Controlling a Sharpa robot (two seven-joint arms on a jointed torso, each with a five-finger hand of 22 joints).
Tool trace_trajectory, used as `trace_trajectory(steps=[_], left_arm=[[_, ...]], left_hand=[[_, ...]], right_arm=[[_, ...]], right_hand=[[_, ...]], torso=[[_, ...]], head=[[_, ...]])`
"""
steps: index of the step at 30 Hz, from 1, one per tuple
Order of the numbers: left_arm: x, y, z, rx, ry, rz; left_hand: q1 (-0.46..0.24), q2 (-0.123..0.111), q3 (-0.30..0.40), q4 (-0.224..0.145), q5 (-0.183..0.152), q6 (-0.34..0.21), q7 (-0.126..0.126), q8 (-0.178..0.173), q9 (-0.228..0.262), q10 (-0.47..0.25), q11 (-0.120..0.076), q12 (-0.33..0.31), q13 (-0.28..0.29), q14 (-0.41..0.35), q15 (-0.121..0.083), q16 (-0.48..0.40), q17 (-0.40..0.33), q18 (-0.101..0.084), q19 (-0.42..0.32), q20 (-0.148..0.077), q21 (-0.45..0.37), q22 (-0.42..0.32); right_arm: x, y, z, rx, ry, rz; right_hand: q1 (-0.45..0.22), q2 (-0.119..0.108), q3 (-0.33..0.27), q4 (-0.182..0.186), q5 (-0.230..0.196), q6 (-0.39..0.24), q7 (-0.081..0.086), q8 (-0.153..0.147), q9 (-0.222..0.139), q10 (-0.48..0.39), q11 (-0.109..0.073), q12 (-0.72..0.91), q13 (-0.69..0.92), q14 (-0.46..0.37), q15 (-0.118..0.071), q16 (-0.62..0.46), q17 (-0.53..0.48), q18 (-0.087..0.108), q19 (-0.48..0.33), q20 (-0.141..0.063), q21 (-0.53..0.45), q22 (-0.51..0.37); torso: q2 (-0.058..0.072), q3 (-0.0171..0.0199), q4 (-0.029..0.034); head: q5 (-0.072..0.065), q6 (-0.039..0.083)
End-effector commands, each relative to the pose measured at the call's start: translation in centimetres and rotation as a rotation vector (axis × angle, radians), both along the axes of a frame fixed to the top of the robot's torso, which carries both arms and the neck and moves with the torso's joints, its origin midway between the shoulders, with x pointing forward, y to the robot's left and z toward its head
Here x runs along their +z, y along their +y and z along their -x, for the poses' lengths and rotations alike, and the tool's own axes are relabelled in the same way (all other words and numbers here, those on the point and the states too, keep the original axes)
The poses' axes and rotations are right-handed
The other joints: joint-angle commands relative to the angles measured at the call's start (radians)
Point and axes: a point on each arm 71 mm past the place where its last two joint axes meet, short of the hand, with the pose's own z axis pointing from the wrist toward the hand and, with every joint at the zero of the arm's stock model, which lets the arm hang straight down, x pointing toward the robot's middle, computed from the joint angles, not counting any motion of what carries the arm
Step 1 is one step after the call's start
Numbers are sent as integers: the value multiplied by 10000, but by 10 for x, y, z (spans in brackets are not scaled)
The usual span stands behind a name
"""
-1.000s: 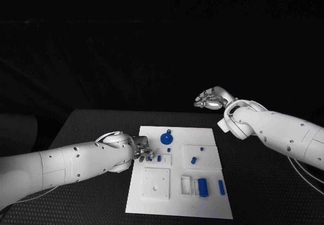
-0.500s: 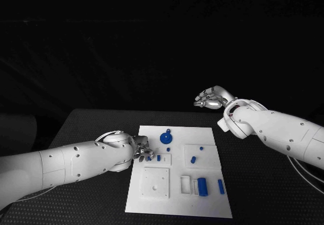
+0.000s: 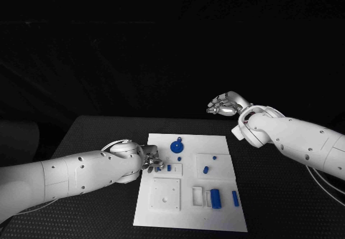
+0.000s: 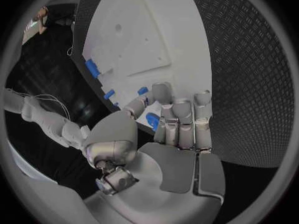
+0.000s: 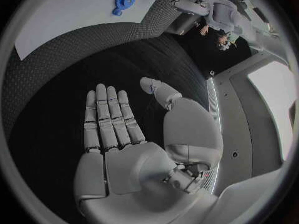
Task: Assemble the parts on the task board
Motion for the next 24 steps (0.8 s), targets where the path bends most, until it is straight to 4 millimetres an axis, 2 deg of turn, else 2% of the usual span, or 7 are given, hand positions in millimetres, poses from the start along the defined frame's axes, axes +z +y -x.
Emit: trace_trajectory(steps=[1, 11, 16, 18, 19, 23, 24], left_arm=[[-12, 1, 9, -231, 624, -473], [-13, 0, 9, -159, 781, -392], [-13, 1, 8, -63, 801, -328], [-14, 1, 8, -35, 794, -339], [-14, 1, 8, -32, 795, -342], [-14, 2, 7, 28, 772, -345], [-14, 2, 7, 40, 760, -343]], left_hand=[[97, 163, 82, -26, 143, 829, -779, 54, 18, -12, -77, 78, 20, 197, -231, 82, 0, 86, 60, -1307, 62, 201], [97, 174, 89, -35, 256, 857, -793, 70, 30, -9, -94, 120, 49, 210, -234, 125, 10, 87, 67, -1313, 94, 207], [25, 41, 31, 18, -11, 824, -769, 54, 30, -37, -42, 130, 56, 173, -246, 97, -24, 86, 75, -1319, 109, 191], [-73, -206, -25, 251, -758, 814, -758, 42, 29, -36, -21, 117, 38, 165, -252, 73, -64, 91, 90, -1328, 83, 163], [-94, -267, -36, 304, -861, 811, -757, 37, 27, -36, -19, 112, 32, 164, -253, 69, -71, 91, 91, -1329, 78, 161], [-345, -1047, -136, 962, -2390, 785, -755, -9, 13, -31, -18, 71, -22, 158, -263, 50, -129, 111, 100, -1355, 27, 145], [-378, -1200, -130, 1084, -2526, 781, -754, -15, 11, -28, -19, 67, -30, 155, -268, 47, -140, 117, 101, -1361, 17, 145]], right_arm=[[0, 1, 0, 133, 38, 16], [0, 1, 0, 127, 39, 18], [0, 2, 1, 137, 38, 13], [0, 1, 1, 133, 43, 16], [0, 1, 1, 133, 43, 16], [0, 1, 1, 116, 37, 18], [0, 1, 1, 115, 37, 18]], right_hand=[[87, 24, 0, 78, 53, -81, 11, 45, -10, 16, 21, -47, -3, -96, 2, -50, -15, 34, -71, 32, -63, 14], [85, 25, 0, 80, 65, -80, 10, 48, -11, 17, 20, -50, -2, -98, 2, -51, -15, 34, -72, 33, -66, 18], [83, 22, -2, 81, 70, -80, 11, 49, -12, 17, 21, -52, -2, -99, 3, -52, -15, 33, -73, 34, -67, 20], [83, 21, -2, 80, 72, -81, 11, 49, -13, 17, 21, -52, -2, -99, 3, -52, -15, 33, -74, 34, -68, 21], [83, 20, -3, 80, 72, -81, 11, 49, -13, 17, 21, -53, -2, -100, 3, -52, -15, 33, -74, 34, -68, 21], [87, 16, -2, 76, 76, -83, 10, 49, -15, 17, 22, -54, -2, -101, 3, -53, -15, 34, -75, 33, -70, 24], [90, 14, -1, 74, 78, -83, 10, 50, -15, 17, 22, -55, -2, -101, 3, -53, -15, 34, -76, 33, -70, 25]], torso=[[4, 1, -1], [3, 9, -10], [-1, 13, -10], [-1, 14, -10], [-1, 16, -10], [1, 13, -11], [2, 13, -11]], head=[[3, -8], [4, -4], [1, 1], [1, 2], [1, -2], [-2, -1], [-9, 2]])
